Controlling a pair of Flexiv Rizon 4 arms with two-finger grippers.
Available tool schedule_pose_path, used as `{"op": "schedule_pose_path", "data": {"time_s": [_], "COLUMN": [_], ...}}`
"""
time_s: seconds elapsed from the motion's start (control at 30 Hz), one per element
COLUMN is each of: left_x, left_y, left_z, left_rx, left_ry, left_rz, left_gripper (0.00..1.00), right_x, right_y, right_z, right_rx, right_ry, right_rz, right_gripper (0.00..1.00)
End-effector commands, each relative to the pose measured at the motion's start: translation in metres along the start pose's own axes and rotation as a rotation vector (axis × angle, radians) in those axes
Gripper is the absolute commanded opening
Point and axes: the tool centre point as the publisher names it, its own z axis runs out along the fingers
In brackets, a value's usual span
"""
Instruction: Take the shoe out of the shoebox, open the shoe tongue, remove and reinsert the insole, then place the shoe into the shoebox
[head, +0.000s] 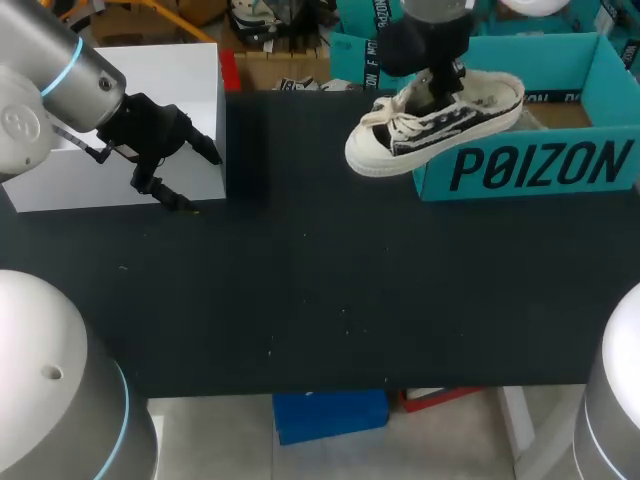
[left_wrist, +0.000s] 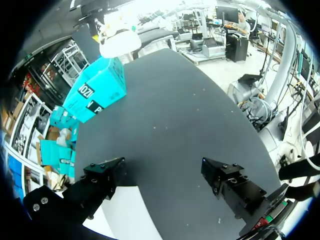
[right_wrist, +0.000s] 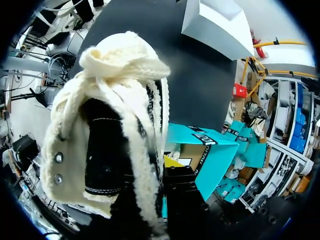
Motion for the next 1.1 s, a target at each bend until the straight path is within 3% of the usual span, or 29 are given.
{"op": "schedule_pose_path", "data": {"time_s": [0.03,0.13,0.73,0.9,1.1], "left_x": [0.001,0.001,0.001,0.001,0.001], "left_y": [0.000,0.000,0.000,0.000,0.000], "left_z": [0.001,0.001,0.001,0.001,0.001], "left_rx": [0.000,0.000,0.000,0.000,0.000], "left_ry": [-0.005,-0.005,-0.005,-0.005,-0.005], "left_rz": [0.002,0.002,0.002,0.002,0.002], "left_gripper": [1.00,1.00,1.00,1.00,1.00], "right_x": [-0.014,-0.021,-0.021,-0.035,-0.058], "right_y": [-0.015,-0.024,-0.024,-0.021,-0.044], "right_z": [0.007,0.010,0.010,0.016,0.020], "right_rx": [0.003,0.014,0.014,0.025,0.042], "right_ry": [0.020,-0.004,-0.004,-0.001,0.010], "right_rz": [0.007,0.021,0.021,-0.002,-0.006], "right_gripper": [0.00,0.00,0.00,0.00,0.00]}}
